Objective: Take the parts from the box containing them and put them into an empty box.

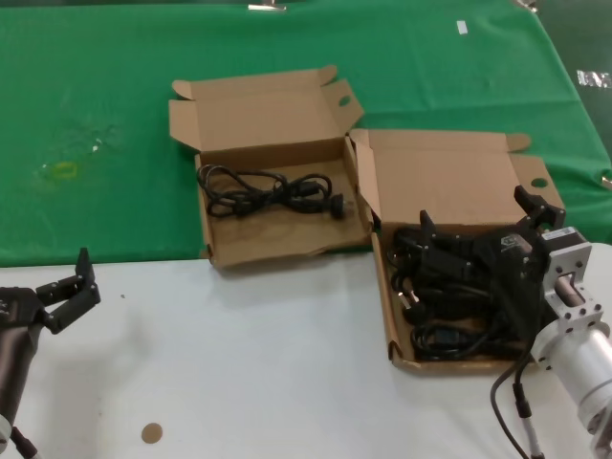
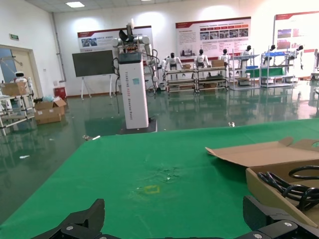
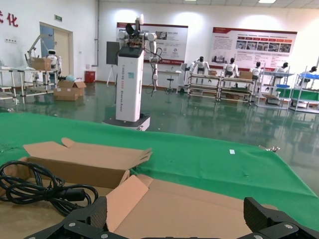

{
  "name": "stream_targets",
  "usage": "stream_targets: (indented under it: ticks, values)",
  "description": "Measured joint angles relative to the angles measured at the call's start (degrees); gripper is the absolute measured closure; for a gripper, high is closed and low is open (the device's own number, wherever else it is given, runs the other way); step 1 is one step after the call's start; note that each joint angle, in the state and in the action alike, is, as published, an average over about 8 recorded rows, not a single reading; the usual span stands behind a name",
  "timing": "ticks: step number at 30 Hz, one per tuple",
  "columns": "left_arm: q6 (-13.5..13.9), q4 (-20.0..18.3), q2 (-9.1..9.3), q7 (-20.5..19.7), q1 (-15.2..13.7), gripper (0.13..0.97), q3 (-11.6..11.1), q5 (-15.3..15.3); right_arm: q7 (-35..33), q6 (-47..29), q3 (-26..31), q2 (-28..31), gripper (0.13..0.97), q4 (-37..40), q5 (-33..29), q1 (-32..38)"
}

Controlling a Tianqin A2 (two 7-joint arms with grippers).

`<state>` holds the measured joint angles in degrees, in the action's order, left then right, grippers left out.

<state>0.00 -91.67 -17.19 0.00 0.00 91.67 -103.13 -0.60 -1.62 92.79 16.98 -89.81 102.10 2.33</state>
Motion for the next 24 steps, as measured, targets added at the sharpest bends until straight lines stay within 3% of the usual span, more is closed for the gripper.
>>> stream_targets:
  ticks: [24]
  values:
    - [0.00,0.00,0.00,0.00,0.00,0.132,0.00,0.00,0.00,0.00,0.00,0.00,0.129,0.00,0.00,0.00]
